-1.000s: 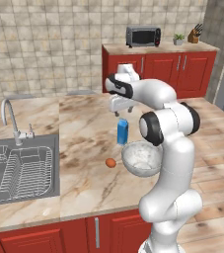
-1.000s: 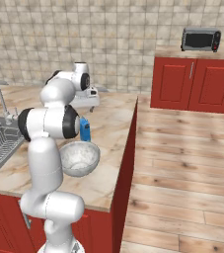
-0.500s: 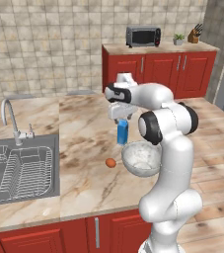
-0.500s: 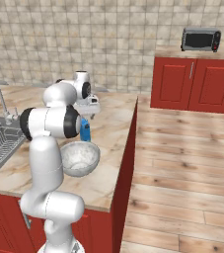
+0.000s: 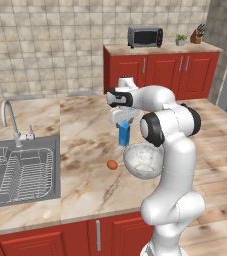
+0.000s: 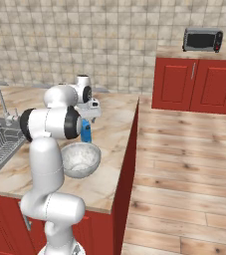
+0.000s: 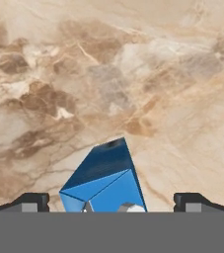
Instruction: Gather the eggs and milk located in the vicinity of the sink area and place them right next to the bowl.
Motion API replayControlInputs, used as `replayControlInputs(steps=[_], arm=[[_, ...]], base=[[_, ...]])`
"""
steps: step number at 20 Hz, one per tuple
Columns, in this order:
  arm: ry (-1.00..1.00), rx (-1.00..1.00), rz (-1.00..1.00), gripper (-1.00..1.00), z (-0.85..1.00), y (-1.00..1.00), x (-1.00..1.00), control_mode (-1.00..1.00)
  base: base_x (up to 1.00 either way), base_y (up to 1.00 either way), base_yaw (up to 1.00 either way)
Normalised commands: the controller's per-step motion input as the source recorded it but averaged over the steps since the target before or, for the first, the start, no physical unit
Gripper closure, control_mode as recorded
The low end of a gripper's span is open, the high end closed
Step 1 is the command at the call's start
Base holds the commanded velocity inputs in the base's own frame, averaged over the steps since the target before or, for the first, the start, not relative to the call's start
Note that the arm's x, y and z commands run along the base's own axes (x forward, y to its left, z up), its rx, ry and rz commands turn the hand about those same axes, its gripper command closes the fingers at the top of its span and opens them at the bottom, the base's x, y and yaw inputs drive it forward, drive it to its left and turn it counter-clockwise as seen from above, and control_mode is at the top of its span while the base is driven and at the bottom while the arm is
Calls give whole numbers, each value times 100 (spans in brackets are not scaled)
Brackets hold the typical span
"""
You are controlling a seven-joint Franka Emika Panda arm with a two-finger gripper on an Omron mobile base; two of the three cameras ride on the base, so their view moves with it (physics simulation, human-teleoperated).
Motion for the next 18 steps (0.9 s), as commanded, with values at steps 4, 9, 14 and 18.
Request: replayControlInputs(steps=[4, 9, 14, 18], arm=[[0, 0, 0, 100, 0, 0, 0, -100], [0, 0, 0, 100, 0, 0, 0, -100], [0, 0, 0, 100, 0, 0, 0, -100], [-5, 1, 0, 100, 43, -4, -2, -100]], base=[[0, 0, 0], [0, 0, 0], [0, 0, 0], [0, 0, 0]])
